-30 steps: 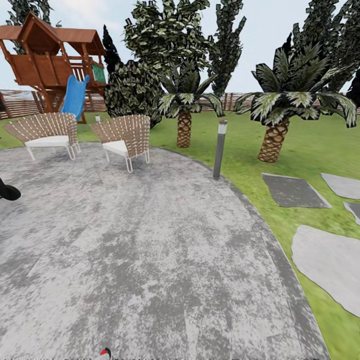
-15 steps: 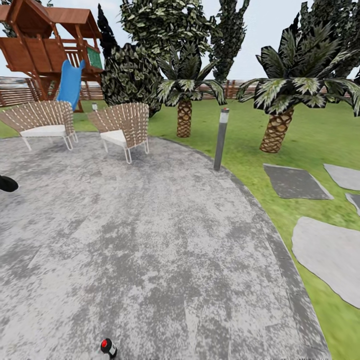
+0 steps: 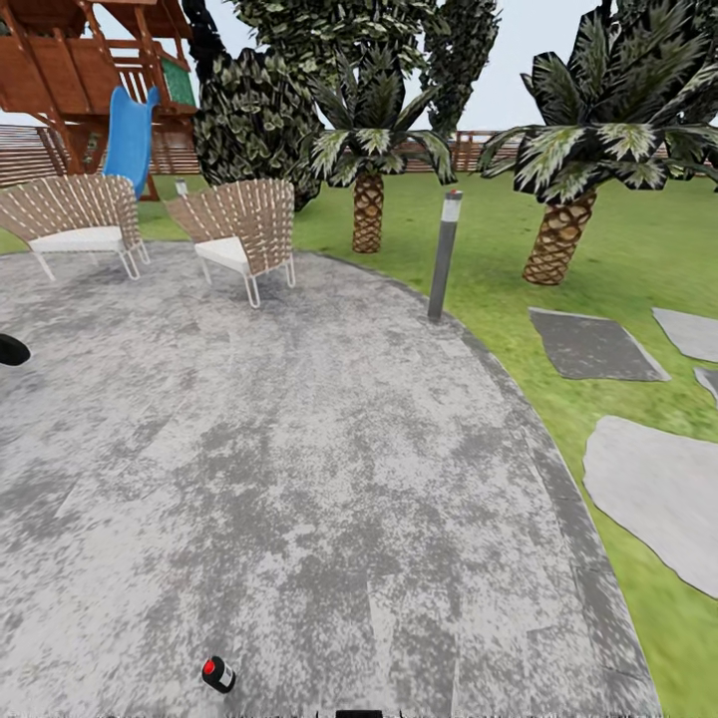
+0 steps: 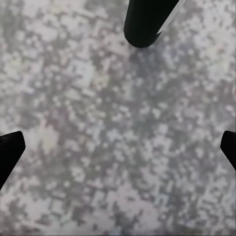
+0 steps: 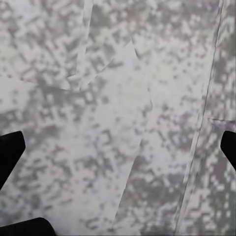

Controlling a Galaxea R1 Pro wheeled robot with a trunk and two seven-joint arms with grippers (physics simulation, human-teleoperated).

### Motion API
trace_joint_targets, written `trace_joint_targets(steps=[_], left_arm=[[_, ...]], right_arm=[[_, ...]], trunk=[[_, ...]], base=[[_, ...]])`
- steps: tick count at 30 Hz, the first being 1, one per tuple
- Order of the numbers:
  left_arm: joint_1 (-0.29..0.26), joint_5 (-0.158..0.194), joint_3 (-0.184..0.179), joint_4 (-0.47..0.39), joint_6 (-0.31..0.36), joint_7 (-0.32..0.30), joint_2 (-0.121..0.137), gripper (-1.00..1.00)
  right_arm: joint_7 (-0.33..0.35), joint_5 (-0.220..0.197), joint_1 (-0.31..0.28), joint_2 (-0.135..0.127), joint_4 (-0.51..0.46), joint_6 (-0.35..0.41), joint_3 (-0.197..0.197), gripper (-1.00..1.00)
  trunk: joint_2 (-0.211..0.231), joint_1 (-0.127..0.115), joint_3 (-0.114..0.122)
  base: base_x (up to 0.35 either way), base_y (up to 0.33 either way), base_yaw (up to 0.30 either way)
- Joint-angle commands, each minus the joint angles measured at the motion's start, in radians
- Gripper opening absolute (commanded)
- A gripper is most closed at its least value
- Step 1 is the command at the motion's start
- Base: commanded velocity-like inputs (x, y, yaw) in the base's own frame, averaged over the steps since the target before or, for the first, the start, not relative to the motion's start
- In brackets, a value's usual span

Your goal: In the garden, pick up the pesticide atomizer on the floor and spray pesticide onto both trees until each tree trunk is fully covered.

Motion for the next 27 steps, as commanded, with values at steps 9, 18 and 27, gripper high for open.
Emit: trace_joint_targets(steps=[9,18,27], left_arm=[[0.000,0.002,-0.001,-0.004,-0.006,-0.002,0.000,1.00],[0.000,-0.006,-0.014,-0.008,-0.071,-0.009,0.001,1.00],[0.000,-0.008,-0.016,-0.024,-0.087,-0.012,0.001,1.00]], right_arm=[[0.004,0.007,-0.001,0.000,0.001,-0.004,-0.008,1.00],[0.004,0.007,-0.001,0.000,0.001,-0.004,-0.008,1.00],[0.003,0.007,-0.001,0.000,0.001,-0.004,-0.008,1.00]], trunk=[[-0.001,0.000,-0.005],[-0.001,0.000,-0.005],[-0.001,0.000,-0.005]], base=[[0.000,0.000,0.000],[0.000,0.000,0.000],[0.000,0.000,0.000]])
